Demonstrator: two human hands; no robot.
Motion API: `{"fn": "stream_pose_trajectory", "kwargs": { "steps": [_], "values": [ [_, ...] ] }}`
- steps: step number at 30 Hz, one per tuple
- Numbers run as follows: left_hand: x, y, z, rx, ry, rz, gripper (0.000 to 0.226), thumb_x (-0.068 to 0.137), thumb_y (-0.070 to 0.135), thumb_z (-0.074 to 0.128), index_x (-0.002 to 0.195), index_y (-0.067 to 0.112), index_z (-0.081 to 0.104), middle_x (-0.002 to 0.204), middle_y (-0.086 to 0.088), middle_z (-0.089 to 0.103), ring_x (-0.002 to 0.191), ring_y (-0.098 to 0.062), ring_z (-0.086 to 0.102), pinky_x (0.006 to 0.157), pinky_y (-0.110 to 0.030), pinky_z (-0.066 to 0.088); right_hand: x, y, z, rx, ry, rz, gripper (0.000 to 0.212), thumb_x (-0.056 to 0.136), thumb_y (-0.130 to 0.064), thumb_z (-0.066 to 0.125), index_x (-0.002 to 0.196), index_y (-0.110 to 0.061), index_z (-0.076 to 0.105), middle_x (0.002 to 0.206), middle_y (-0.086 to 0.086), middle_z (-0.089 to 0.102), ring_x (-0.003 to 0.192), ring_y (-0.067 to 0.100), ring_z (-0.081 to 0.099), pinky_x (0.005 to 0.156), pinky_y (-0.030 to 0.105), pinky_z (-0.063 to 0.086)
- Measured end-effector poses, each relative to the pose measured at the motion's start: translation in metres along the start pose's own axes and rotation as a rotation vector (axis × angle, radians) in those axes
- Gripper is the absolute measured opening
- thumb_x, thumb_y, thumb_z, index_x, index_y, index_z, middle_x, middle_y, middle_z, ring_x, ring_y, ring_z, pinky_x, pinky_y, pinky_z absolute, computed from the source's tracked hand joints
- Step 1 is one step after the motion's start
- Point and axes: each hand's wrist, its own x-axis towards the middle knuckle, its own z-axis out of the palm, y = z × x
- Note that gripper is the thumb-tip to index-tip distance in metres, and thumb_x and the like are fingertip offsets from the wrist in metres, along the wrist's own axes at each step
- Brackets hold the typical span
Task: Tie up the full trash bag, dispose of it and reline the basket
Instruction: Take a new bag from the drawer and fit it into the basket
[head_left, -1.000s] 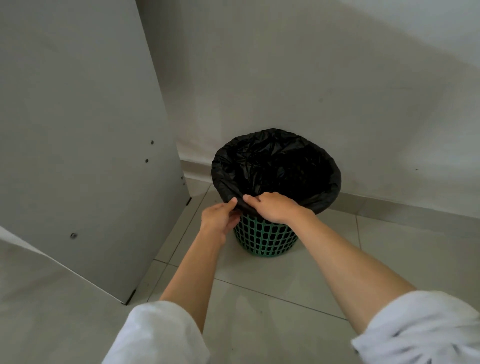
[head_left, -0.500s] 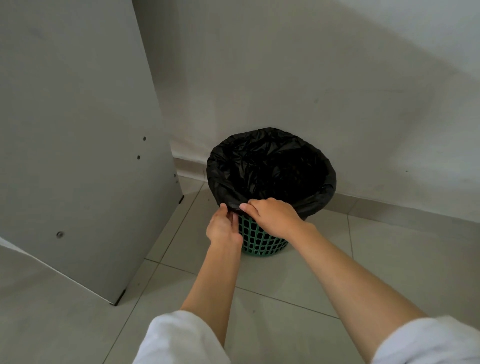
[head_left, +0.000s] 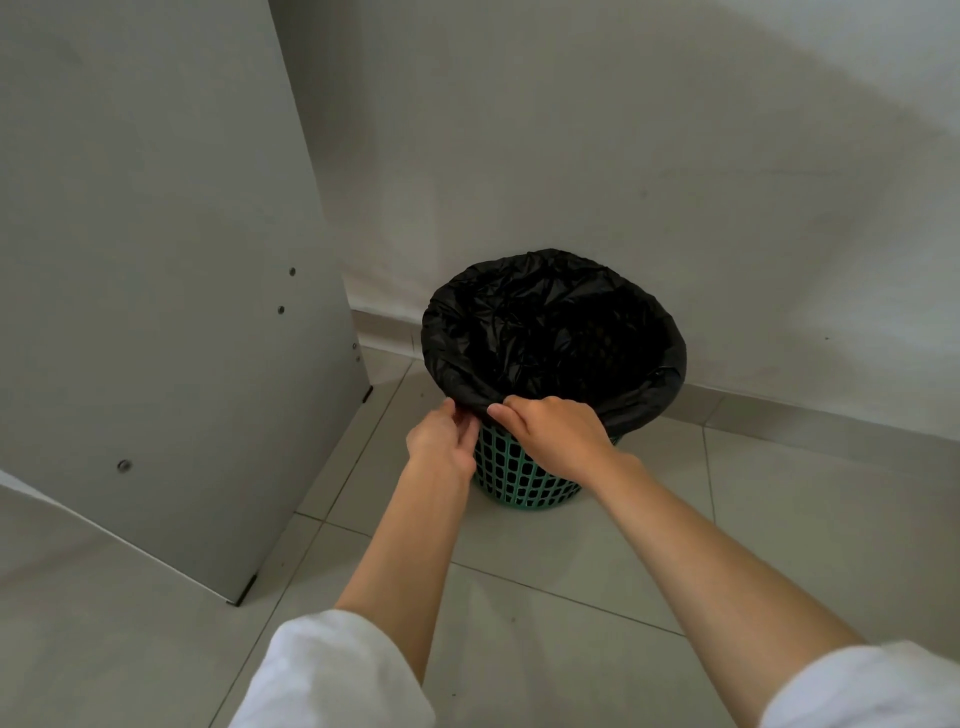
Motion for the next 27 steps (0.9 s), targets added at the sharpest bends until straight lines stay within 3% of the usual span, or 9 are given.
{"fn": "stream_pose_trajectory", "kwargs": {
  "steps": [3,8,10,12,14,16,20,23,27],
  "values": [
    [-0.007,0.004,0.003,0.090,-0.006,0.034,0.027,0.095,0.000,0.048,0.120,-0.009,0.052,0.122,-0.024,0.059,0.113,-0.032,0.059,0.095,-0.036,0.049,0.000,-0.001,0.000,-0.009,-0.002,0.008,0.048,0.099,-0.051,0.023,0.097,-0.018,0.058,0.080,0.001,0.066,0.074,0.023,0.063,0.056,0.031,0.039],
    [-0.015,0.009,0.005,0.375,-0.023,0.092,0.023,0.096,0.004,0.048,0.114,-0.009,0.056,0.109,-0.022,0.065,0.092,-0.029,0.065,0.075,-0.034,0.054,0.000,-0.001,0.000,-0.009,-0.009,0.014,0.047,0.099,-0.050,0.023,0.100,-0.018,0.057,0.082,0.003,0.066,0.075,0.024,0.063,0.057,0.031,0.038],
    [-0.014,0.010,0.005,0.424,-0.059,0.076,0.026,0.099,0.008,0.043,0.118,-0.006,0.054,0.103,-0.019,0.065,0.085,-0.025,0.064,0.079,-0.033,0.053,-0.001,-0.001,0.002,-0.019,0.002,0.010,0.048,0.099,-0.050,0.022,0.101,-0.018,0.057,0.083,0.004,0.066,0.075,0.025,0.063,0.057,0.031,0.037],
    [-0.009,0.008,0.006,0.447,-0.082,0.040,0.033,0.101,0.016,0.038,0.124,-0.003,0.053,0.108,-0.016,0.065,0.092,-0.023,0.063,0.084,-0.034,0.049,-0.002,-0.001,0.002,-0.033,0.027,0.011,0.048,0.099,-0.049,0.022,0.101,-0.018,0.058,0.077,0.003,0.063,0.073,0.025,0.062,0.055,0.031,0.036],
    [-0.007,0.002,0.004,0.418,-0.104,-0.005,0.037,0.103,0.024,0.034,0.128,0.004,0.052,0.120,-0.012,0.062,0.100,-0.019,0.059,0.090,-0.035,0.044,-0.003,0.001,0.002,-0.029,0.042,0.016,0.048,0.099,-0.050,0.022,0.098,-0.018,0.058,0.069,-0.002,0.055,0.069,0.024,0.062,0.054,0.032,0.037],
    [-0.008,-0.004,0.004,0.336,-0.127,-0.045,0.038,0.102,0.028,0.035,0.128,0.005,0.052,0.117,-0.009,0.062,0.097,-0.017,0.058,0.091,-0.035,0.042,-0.004,0.003,0.002,-0.035,0.052,0.010,0.048,0.098,-0.052,0.023,0.096,-0.019,0.057,0.066,-0.005,0.051,0.068,0.023,0.062,0.053,0.032,0.039],
    [-0.006,-0.012,0.004,0.217,-0.135,-0.050,0.038,0.098,0.034,0.046,0.118,0.005,0.057,0.093,-0.005,0.064,0.081,-0.014,0.060,0.080,-0.029,0.048,-0.007,0.009,0.002,-0.051,0.054,-0.020,0.046,0.097,-0.053,0.025,0.096,-0.020,0.056,0.063,-0.007,0.049,0.061,0.018,0.057,0.051,0.029,0.036],
    [-0.004,-0.017,0.005,0.227,-0.109,-0.017,0.030,0.094,0.032,0.055,0.108,0.007,0.061,0.094,-0.005,0.066,0.078,-0.014,0.061,0.067,-0.024,0.048,-0.009,0.014,0.000,-0.036,0.044,-0.050,0.044,0.097,-0.052,0.026,0.096,-0.019,0.054,0.063,-0.007,0.050,0.056,0.013,0.047,0.051,0.029,0.036],
    [-0.003,-0.020,0.008,0.203,-0.031,0.000,0.024,0.092,0.025,0.060,0.098,0.002,0.063,0.085,-0.008,0.065,0.070,-0.017,0.060,0.064,-0.026,0.051,-0.013,0.016,0.000,-0.024,0.053,-0.083,0.043,0.097,-0.050,0.028,0.095,-0.016,0.053,0.063,-0.005,0.053,0.054,0.015,0.051,0.049,0.027,0.036]
  ]
}}
